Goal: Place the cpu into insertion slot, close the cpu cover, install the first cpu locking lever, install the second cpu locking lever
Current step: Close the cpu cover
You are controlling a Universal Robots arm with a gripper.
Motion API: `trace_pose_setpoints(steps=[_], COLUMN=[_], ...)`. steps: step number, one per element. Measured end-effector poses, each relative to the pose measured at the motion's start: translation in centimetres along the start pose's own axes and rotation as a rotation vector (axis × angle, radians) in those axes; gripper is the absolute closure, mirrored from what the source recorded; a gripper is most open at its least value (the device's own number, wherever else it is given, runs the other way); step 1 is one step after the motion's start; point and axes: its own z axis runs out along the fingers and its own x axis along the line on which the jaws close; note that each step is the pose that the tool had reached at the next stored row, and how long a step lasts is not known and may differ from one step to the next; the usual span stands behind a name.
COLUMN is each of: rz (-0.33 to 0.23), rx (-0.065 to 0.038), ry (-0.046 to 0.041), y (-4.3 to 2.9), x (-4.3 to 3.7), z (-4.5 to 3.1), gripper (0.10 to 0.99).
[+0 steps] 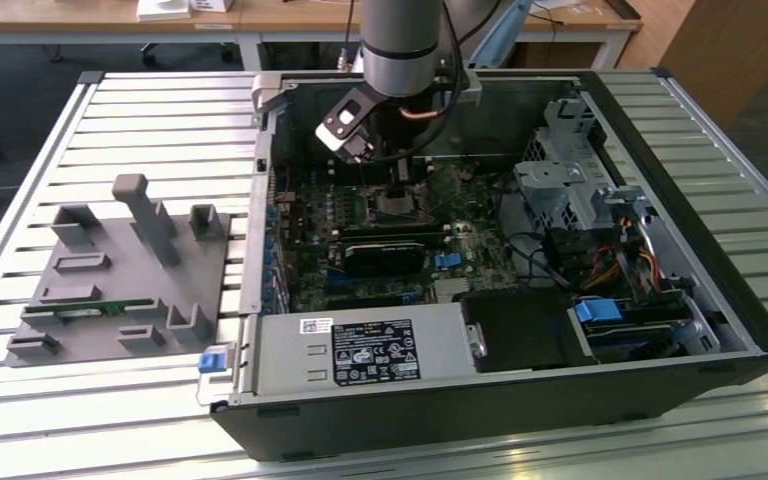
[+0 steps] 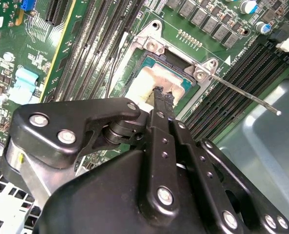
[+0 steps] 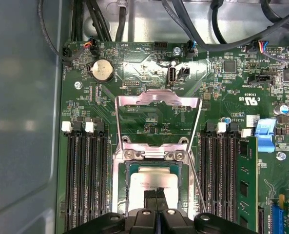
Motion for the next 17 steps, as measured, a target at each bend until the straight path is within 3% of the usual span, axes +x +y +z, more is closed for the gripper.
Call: trace_pose_setpoints(steps=[17], rz=[0.000], rx=[0.000], ry=[0.0000], y=[0.02], x=[0.00], z=[-0.43], gripper=[0.980])
